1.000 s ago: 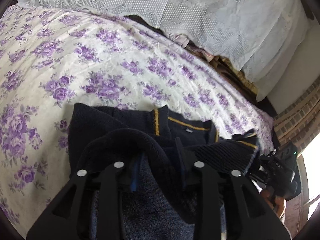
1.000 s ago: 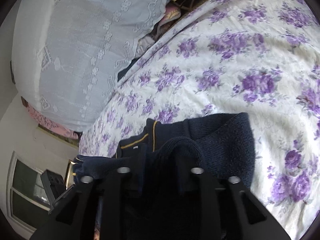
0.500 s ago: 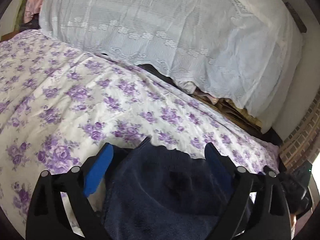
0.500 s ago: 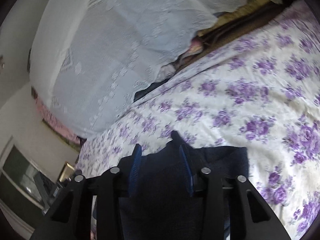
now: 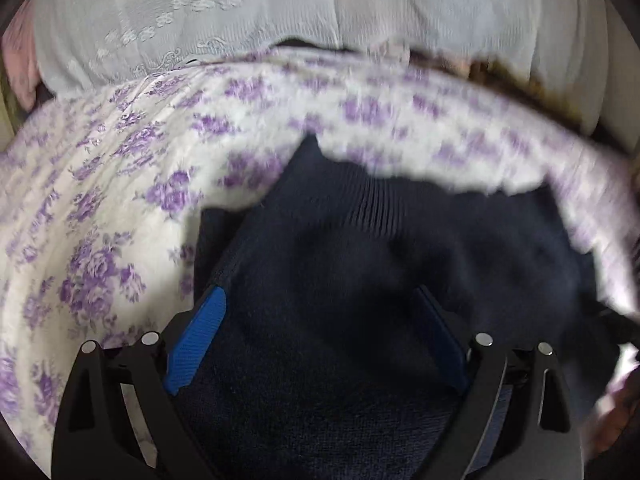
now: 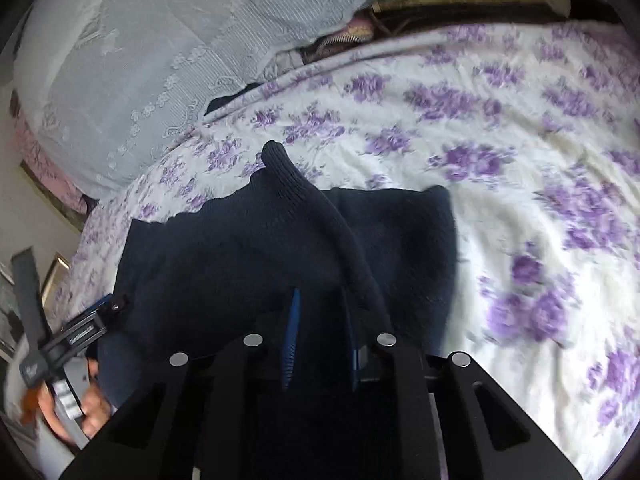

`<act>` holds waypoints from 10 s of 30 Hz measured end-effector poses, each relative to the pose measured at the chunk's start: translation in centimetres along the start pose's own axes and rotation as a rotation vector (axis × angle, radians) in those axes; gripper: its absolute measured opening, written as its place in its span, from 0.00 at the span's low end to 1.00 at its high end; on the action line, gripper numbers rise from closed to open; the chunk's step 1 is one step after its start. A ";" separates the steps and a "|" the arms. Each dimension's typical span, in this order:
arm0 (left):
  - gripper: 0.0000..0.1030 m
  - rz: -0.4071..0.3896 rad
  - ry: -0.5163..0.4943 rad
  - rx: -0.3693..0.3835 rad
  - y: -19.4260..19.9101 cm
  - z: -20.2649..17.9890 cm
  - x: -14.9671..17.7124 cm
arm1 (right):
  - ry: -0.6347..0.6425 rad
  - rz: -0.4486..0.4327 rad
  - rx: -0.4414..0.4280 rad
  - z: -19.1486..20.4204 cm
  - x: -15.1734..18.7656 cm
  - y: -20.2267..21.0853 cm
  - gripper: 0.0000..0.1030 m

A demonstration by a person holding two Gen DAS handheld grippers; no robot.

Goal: Fold small clothes

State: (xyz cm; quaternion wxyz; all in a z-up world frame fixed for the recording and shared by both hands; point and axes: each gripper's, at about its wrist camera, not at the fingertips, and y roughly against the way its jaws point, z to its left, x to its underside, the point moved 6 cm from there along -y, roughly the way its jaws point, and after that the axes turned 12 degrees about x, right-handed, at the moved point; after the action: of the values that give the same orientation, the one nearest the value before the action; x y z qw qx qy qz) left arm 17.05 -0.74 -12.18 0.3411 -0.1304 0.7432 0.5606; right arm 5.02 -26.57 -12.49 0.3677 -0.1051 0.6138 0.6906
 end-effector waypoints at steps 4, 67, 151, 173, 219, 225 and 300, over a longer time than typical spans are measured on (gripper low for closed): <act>0.89 -0.023 -0.023 -0.057 1.5 -0.4 0.7 | 0.017 -0.019 0.021 -0.7 1.7 1.7 0.18; 0.95 -0.005 -0.033 0.109 4.7 -7.8 4.6 | -0.288 -0.042 -0.115 -6.5 1.4 4.4 0.44; 0.55 0.034 0.228 0.419 -2.8 -2.9 -5.7 | 0.166 -0.132 -0.039 16.5 -2.7 7.1 0.14; 0.55 -0.044 0.465 0.248 1.3 11.6 -3.7 | 0.199 0.001 -0.181 28.5 0.8 1.2 0.14; 0.84 -0.047 0.080 -0.090 5.1 4.4 1.4 | 0.221 -0.017 -0.255 18.1 4.8 4.3 0.07; 0.91 -0.045 0.058 -0.121 4.7 4.3 1.6 | 0.217 0.023 -0.264 17.0 5.8 3.0 0.00; 0.93 0.034 0.300 0.216 3.1 6.1 2.1 | 0.274 -0.059 -0.234 15.5 1.1 2.2 0.03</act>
State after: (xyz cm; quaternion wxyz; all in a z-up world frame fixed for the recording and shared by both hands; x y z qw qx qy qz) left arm 15.91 6.29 -12.15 0.2289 -0.1624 0.8438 0.4574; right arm 7.60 -11.77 -7.94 0.2862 -0.2584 0.5701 0.7255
